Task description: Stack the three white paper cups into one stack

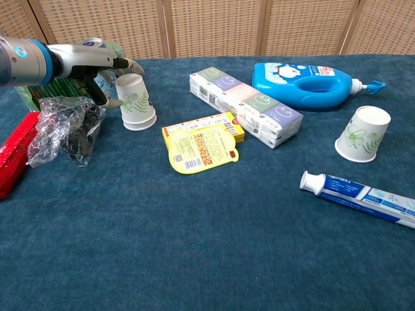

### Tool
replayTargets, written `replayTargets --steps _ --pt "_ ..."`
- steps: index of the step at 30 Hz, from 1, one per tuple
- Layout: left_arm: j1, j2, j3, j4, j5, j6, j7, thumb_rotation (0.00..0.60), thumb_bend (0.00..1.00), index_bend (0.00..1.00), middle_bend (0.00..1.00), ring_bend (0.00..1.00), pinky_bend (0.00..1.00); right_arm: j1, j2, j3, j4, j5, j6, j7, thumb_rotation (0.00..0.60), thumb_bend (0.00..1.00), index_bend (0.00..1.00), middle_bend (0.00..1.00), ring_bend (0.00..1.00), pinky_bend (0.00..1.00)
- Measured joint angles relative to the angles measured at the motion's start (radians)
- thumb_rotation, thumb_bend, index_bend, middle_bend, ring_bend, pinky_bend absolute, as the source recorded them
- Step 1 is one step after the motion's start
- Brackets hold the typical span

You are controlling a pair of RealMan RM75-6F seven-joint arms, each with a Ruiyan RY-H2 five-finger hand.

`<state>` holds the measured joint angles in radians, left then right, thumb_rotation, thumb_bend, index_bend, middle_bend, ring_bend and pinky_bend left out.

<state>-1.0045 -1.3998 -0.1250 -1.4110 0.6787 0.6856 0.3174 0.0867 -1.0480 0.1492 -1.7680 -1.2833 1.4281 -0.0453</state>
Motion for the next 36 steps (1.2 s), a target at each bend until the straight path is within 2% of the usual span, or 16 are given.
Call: replayTargets --steps 11,16,26,28,31,33,36 --pt "-0.010 -0.045 0.008 0.061 -0.004 -0.015 -0.016 0.600 0.50 0.10 0.00 0.00 0.24 -0.007 0.008 -0.001 -0.011 -0.001 0.010 -0.003 0.600 0.21 0.00 0.00 0.00 0.04" --pt "-0.002 -0.037 -0.001 0.046 0.021 0.014 -0.026 0.600 0.50 0.09 0.00 0.00 0.24 -0.008 0.010 -0.001 -0.014 -0.003 0.013 -0.002 0.600 0.21 0.00 0.00 0.00 0.04" --pt "-0.017 -0.063 0.009 0.080 0.001 -0.004 -0.004 0.600 0.50 0.09 0.00 0.00 0.24 -0.016 0.014 -0.003 -0.016 -0.004 0.019 0.005 0.600 0.21 0.00 0.00 0.00 0.04" --pt "-0.023 -0.077 0.011 0.095 -0.003 -0.008 0.003 0.600 0.50 0.10 0.00 0.00 0.27 -0.019 0.017 -0.004 -0.017 -0.004 0.023 0.006 0.600 0.21 0.00 0.00 0.00 0.04" --pt "-0.030 -0.097 0.010 0.117 -0.002 -0.003 0.012 0.600 0.50 0.17 0.03 0.03 0.38 -0.023 0.021 -0.004 -0.021 -0.007 0.029 0.009 0.600 0.21 0.00 0.00 0.00 0.04" --pt "-0.032 -0.109 0.009 0.126 0.005 0.011 0.018 0.600 0.51 0.27 0.12 0.14 0.49 -0.026 0.023 -0.004 -0.024 -0.011 0.033 0.012 0.600 0.21 0.00 0.00 0.00 0.04" --pt "-0.033 -0.123 0.008 0.136 0.019 0.034 0.029 0.600 0.52 0.36 0.23 0.27 0.59 -0.029 0.025 -0.006 -0.026 -0.014 0.037 0.016 0.600 0.21 0.00 0.00 0.00 0.04"
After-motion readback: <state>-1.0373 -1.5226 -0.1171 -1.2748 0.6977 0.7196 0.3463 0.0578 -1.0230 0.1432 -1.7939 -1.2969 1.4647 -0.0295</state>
